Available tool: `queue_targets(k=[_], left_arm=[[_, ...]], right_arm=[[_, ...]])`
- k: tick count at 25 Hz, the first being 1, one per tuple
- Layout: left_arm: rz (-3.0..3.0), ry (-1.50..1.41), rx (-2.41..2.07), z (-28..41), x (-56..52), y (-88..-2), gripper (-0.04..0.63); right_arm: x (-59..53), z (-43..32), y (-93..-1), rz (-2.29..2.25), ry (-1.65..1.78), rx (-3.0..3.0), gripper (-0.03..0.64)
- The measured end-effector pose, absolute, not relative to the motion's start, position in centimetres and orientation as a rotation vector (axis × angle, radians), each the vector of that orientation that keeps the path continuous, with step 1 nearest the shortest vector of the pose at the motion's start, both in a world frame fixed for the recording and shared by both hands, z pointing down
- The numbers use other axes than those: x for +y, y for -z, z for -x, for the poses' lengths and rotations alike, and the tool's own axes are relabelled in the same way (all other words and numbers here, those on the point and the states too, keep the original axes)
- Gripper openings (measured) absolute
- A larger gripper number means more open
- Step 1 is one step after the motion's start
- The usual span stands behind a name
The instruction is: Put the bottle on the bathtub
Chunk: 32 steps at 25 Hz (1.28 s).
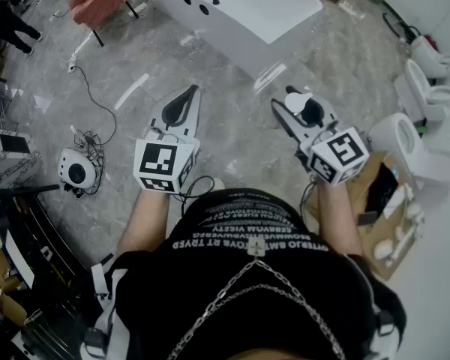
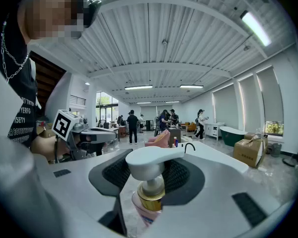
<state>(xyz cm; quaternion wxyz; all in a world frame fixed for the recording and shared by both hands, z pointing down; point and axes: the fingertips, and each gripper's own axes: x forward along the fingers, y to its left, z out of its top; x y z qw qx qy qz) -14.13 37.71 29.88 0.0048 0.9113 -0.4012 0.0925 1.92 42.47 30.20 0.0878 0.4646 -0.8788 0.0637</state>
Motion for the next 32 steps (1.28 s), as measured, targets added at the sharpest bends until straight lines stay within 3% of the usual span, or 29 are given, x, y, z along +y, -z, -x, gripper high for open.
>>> queue_targets(k=[11, 32], left_arm=[[-2.869, -0.274, -1.237, 18.3, 36.8, -30.3, 0.002], [-2.843, -0.353, -1.232, 14.3, 29.4, -32.6, 0.002]], right_arm=[[42.5, 0.5, -30.8, -1.446, -0.311, -2.605, 0.169], [33.7, -3.1, -33.0, -1.408, -0.313, -2.592, 0.169]])
